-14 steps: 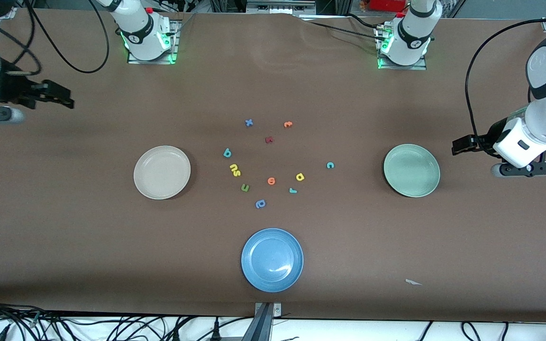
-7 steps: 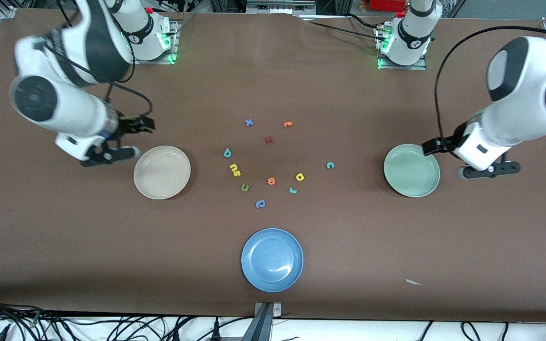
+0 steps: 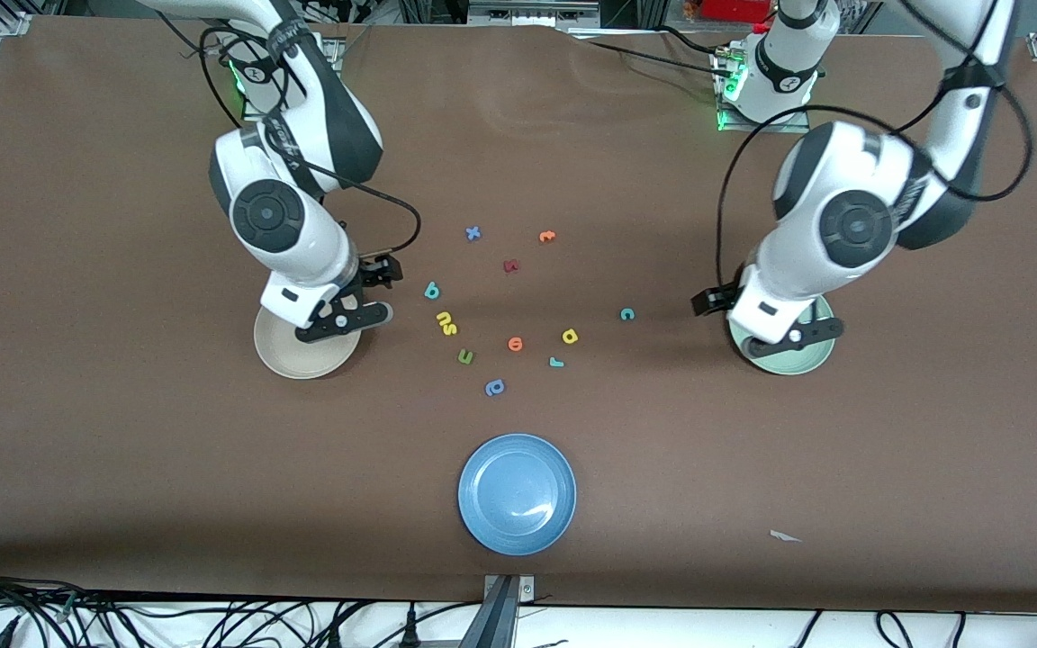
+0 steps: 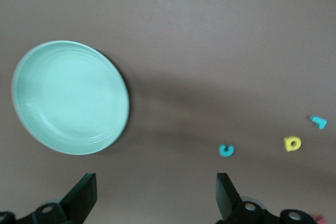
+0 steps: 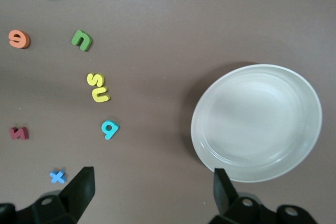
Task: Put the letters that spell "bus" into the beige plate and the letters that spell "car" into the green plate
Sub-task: 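Grasp yellow letters with the right gripper while the left gripper grasps teal c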
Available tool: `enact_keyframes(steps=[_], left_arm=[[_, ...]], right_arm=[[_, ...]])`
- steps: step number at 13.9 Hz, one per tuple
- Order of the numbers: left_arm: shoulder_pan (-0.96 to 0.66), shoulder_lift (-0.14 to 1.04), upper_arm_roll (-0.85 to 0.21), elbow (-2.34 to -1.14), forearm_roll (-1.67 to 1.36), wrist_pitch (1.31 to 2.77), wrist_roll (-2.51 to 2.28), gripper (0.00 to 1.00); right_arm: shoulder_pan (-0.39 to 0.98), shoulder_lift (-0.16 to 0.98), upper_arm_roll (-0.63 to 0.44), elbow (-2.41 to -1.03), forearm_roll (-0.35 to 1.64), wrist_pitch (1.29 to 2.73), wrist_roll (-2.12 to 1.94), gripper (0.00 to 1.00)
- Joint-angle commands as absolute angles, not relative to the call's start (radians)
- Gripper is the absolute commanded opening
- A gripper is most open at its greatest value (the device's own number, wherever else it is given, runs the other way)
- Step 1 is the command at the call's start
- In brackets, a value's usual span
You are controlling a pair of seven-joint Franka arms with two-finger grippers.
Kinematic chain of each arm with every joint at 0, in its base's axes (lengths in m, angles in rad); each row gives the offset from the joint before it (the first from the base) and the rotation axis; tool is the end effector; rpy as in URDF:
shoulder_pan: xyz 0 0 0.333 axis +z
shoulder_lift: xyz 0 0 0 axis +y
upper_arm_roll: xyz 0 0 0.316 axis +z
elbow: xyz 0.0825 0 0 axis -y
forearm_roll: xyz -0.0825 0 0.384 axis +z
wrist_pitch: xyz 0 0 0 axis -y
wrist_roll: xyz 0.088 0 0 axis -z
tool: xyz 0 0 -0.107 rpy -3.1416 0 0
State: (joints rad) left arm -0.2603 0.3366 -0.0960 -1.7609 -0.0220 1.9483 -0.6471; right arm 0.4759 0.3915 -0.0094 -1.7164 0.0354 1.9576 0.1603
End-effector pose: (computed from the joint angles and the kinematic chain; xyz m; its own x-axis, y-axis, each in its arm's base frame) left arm 0.5884 -0.2159 0.3644 0.9427 0.2990 -0.1482 0.2950 -0.9543 -0.0485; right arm 0.5703 0.2904 0.3491 0.9468 0.2836 -0.1522 0.2865 -0.9581 -0.0026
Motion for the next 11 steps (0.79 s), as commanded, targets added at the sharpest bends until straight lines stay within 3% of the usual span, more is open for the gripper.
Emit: enact_keyframes(steps=[1, 5, 7, 9, 11], left_arm=[[-0.287, 0.359, -0.092, -1.819, -0.11, 2.092, -0.71, 1.0], [-0.291, 0.36, -0.147, -1.983, -0.146, 2.377, -0.781, 1.0], [-0.319, 0.373, -0.158, -2.064, -0.143, 2.515, -0.811, 1.0], [-0.334, 0.414, -0.158, -2.068, -0.132, 2.531, -0.824, 0.99], [-0.359, 0.455, -0.156, -2.077, -0.132, 2.586, -0.833, 0.97]], right_arm=[[0.482, 0.426, -0.02, -1.704, 0.049, 2.005, 0.178, 1.0], [0.52, 0.544, -0.02, -1.697, 0.052, 2.21, 0.293, 0.99], [0.534, 0.572, -0.018, -1.695, 0.051, 2.244, 0.304, 0.97], [0.564, 0.586, -0.017, -1.697, 0.052, 2.246, 0.305, 0.82], [0.578, 0.601, -0.017, -1.7, 0.054, 2.246, 0.305, 0.73]])
